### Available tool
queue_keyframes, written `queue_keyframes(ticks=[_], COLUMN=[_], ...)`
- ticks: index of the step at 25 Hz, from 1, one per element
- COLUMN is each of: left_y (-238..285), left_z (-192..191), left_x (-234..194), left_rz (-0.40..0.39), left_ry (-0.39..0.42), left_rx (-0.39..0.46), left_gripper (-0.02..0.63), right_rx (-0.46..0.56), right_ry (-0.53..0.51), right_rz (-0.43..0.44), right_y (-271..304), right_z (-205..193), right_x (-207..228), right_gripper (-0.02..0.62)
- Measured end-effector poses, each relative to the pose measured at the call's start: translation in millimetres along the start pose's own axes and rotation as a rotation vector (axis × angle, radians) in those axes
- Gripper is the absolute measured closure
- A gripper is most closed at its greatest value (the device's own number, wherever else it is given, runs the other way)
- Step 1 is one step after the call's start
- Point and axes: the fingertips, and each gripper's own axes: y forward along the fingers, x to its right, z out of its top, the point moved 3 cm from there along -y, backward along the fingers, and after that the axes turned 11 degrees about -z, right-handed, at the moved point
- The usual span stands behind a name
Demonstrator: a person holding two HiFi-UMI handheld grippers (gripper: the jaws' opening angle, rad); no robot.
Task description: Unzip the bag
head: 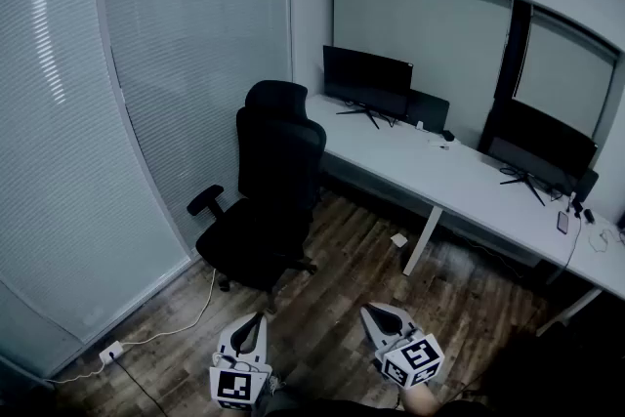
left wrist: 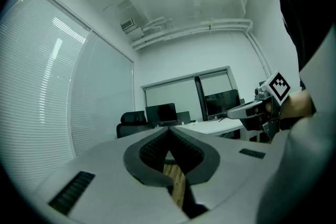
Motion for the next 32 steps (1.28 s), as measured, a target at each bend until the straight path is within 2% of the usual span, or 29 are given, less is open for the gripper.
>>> queue_keyframes(ticks=[8, 15, 16, 19, 23, 32], left_y=[33.1, 101.6, 112.6, 143.8, 180.3, 241.3], left_z=[-22.6, -38.5, -40.6, -45.5, -53.4, -82.7], left_x=[-21.0, -63.5, -71.3, -97.2, -131.2, -203.4], left_rz=[-0.060, -0.147, -0.156, -0.187, -0.228, -0.300], left_ry=[-0.002, -0.042, -0.044, -0.041, -0.044, -0.058], left_rx=[-0.016, -0.026, -0.029, -0.027, -0.037, -0.068], left_gripper=[0.584, 0.583, 0.583, 0.581, 0.581, 0.499], right_rx=[0.020, 0.001, 0.003, -0.010, -0.031, -0.055], right_ry=[0.062, 0.086, 0.089, 0.095, 0.115, 0.153], right_rz=[-0.021, -0.071, -0.084, -0.107, -0.139, -0.194], right_y=[38.3, 111.2, 122.3, 158.0, 201.0, 291.6], right_z=[-9.5, -13.0, -12.0, -11.3, -11.3, -15.3], right_x=[12.1, 35.4, 39.4, 47.9, 57.9, 74.6], right_gripper=[0.548, 0.545, 0.540, 0.454, 0.445, 0.443])
